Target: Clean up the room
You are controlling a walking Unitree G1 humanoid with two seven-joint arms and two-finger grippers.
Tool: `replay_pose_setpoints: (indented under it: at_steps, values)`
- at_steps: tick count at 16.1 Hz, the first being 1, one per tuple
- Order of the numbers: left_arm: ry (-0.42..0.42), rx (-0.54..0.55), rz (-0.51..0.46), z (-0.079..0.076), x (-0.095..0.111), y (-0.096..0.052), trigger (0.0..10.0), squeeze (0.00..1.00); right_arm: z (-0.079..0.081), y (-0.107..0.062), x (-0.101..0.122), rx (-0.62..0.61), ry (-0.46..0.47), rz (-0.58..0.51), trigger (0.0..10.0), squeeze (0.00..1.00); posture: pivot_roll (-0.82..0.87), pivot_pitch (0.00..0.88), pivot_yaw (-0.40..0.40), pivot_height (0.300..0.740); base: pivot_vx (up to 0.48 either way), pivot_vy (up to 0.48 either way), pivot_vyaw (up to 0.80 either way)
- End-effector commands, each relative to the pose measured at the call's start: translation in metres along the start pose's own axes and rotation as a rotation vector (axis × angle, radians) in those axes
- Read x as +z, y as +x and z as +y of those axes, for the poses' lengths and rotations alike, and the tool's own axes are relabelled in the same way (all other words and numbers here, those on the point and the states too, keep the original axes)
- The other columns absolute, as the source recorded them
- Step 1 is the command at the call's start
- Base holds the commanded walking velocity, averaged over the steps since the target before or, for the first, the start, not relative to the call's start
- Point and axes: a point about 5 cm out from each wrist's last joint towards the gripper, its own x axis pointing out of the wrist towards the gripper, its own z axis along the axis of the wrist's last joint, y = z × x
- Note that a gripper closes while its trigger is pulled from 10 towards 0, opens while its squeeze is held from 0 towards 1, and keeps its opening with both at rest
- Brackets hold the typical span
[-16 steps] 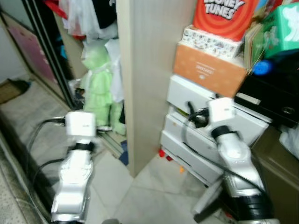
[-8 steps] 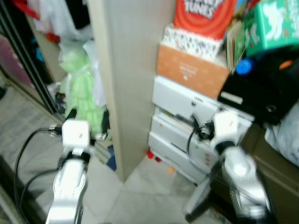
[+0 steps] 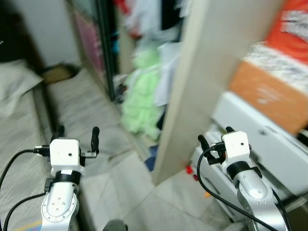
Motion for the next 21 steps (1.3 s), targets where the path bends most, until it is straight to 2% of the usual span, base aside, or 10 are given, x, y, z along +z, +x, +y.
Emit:
replay_pose_setpoints:
  at_steps: [1, 3, 5, 8, 10, 11, 13, 15, 18, 21]
  values:
    - [-0.008, -0.002, -0.025, 0.0, 0.006, 0.003, 10.0, 0.0, -0.007, 0.0, 0.005, -0.009, 0.001, -0.011, 10.0, 0.0, 0.05, 0.006, -0.068, 0.74, 0.0, 0.0, 0.8]
    - [-0.011, -0.007, -0.025, -0.001, 0.008, 0.005, 10.0, 0.0, -0.006, 0.003, 0.002, 0.057, 0.002, 0.012, 10.0, 0.0, 0.05, 0.005, -0.063, 0.74, 0.0, 0.0, 0.8]
    - [-0.007, -0.018, -0.024, -0.002, 0.009, 0.006, 10.0, 0.0, -0.009, 0.006, -0.001, 0.067, 0.008, 0.029, 10.0, 0.0, 0.05, 0.006, -0.06, 0.74, 0.0, 0.0, 0.8]
    - [-0.004, -0.026, -0.024, -0.003, 0.009, 0.007, 10.0, 0.0, -0.006, 0.002, -0.006, 0.124, 0.012, 0.053, 10.0, 0.0, 0.05, 0.006, -0.06, 0.74, 0.0, 0.0, 0.8]
    - [-0.003, -0.031, -0.024, -0.003, 0.01, 0.008, 10.0, 0.0, 0.001, -0.002, -0.017, 0.211, 0.039, 0.113, 10.0, 0.0, 0.06, 0.007, -0.064, 0.74, 0.0, 0.0, 0.8]
    - [-0.003, -0.034, -0.025, -0.003, 0.01, 0.009, 10.0, 0.0, 0.008, -0.003, -0.021, 0.315, 0.063, 0.135, 10.0, 0.0, 0.06, 0.009, -0.062, 0.74, 0.0, 0.0, 0.8]
    - [-0.004, -0.041, -0.023, -0.004, 0.01, 0.01, 10.0, 0.0, 0.013, -0.001, -0.018, 0.437, 0.069, 0.119, 10.0, 0.0, 0.06, 0.007, -0.06, 0.74, 0.0, 0.0, 0.8]
    - [-0.008, -0.05, -0.02, -0.005, 0.009, 0.01, 10.0, 0.0, 0.009, 0.003, -0.011, 0.435, 0.086, 0.09, 10.0, 0.0, 0.06, 0.003, -0.061, 0.74, 0.0, 0.0, 0.8]
    - [-0.013, -0.057, -0.025, -0.007, 0.01, 0.012, 10.0, 0.0, -0.001, 0.02, 0.009, 0.325, 0.076, -0.009, 10.0, 0.0, 0.06, 0.0, -0.064, 0.74, 0.0, 0.0, 0.8]
    - [-0.015, -0.062, -0.03, -0.009, 0.011, 0.014, 10.0, 0.0, -0.002, 0.027, 0.016, 0.306, 0.067, -0.048, 10.0, 0.0, 0.06, 0.0, -0.066, 0.74, 0.0, 0.0, 0.8]
